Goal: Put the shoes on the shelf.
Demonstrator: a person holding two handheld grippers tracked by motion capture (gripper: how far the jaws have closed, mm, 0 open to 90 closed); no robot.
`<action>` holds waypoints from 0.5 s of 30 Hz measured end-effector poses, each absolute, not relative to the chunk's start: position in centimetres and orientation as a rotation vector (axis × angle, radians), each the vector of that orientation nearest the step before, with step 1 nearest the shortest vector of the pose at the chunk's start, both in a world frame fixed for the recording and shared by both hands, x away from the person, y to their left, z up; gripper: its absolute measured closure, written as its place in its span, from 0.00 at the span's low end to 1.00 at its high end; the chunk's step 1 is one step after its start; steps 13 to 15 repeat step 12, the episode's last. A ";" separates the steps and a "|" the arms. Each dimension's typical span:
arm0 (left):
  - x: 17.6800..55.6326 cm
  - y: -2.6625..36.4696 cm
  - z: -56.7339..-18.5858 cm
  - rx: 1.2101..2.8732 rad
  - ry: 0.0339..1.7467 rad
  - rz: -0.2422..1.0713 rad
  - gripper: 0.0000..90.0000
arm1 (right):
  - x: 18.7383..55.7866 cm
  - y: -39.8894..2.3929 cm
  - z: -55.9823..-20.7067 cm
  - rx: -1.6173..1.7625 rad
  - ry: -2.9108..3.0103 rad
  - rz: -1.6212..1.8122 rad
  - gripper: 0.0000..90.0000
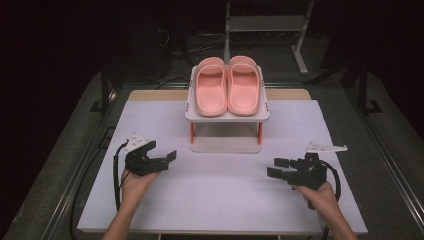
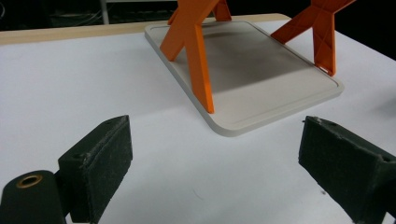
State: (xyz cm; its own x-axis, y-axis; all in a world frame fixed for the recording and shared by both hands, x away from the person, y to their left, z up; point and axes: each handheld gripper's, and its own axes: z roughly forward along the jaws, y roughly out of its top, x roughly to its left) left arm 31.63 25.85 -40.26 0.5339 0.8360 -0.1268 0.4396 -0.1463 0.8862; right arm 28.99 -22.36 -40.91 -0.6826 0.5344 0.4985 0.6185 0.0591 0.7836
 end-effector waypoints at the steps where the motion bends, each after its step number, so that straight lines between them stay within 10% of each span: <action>1: 31.4 25.8 -40.4 1.768 1.065 0.498 0.10 | 28.8 -22.4 -41.1 -1.220 -2.233 -1.716 0.34; 15: 29.5 25.9 -42.1 1.735 1.056 0.504 0.10 | 26.4 -23.0 -43.1 -1.235 -2.219 -1.762 0.31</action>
